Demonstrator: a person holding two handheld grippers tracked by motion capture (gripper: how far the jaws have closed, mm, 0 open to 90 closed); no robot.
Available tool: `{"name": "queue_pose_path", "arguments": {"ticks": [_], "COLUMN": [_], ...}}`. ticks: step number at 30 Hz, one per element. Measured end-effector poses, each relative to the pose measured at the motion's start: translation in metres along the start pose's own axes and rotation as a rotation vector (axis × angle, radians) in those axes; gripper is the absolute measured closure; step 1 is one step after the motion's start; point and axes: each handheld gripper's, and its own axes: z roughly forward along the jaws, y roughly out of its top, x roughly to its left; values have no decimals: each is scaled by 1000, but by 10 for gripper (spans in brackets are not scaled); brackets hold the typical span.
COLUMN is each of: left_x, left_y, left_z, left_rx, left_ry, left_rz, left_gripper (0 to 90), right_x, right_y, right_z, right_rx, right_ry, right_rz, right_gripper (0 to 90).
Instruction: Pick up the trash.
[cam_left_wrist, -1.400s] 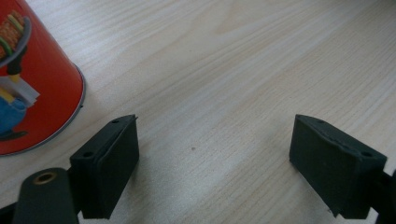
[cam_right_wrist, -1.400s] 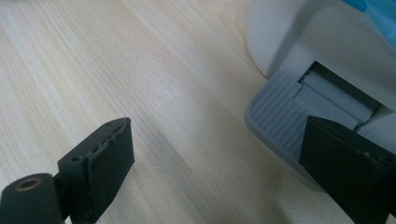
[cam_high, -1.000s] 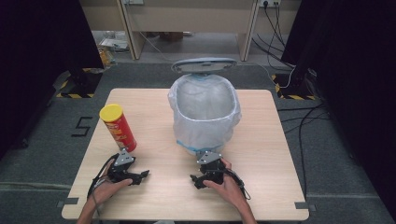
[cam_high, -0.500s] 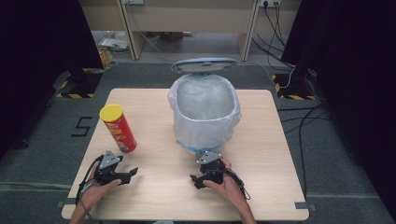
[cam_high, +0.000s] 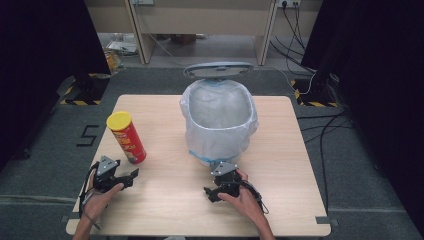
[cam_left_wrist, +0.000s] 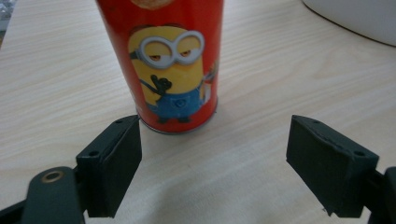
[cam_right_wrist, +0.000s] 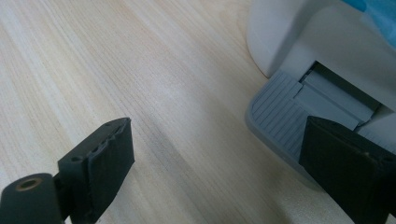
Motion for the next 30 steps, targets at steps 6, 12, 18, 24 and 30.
{"name": "queue_pose_path", "arguments": {"ticks": [6,12,18,24,30], "left_x": [3,10,15,17,17], "left_y": [8,14,18,28,34], "left_z": [4,7,13,20,32], "left_rx": [-61,-87,-100,-118,-137], "left_ry": [2,38,34,37,41], "left_rz": [-21,-23,-38,-29,-36], "left_gripper": [180,183,182,182,191], "right_x": [0,0,0,0,1], "right_y": [0,0,0,0,0], "right_z": [0,0,0,0,1], "right_rx": [-2,-1,0,1,4], "right_ry": [1,-2,-4,1,-8], "right_rz": [-7,-14,-14,-12,-23], "right_gripper": [103,103,102,102,100]}}
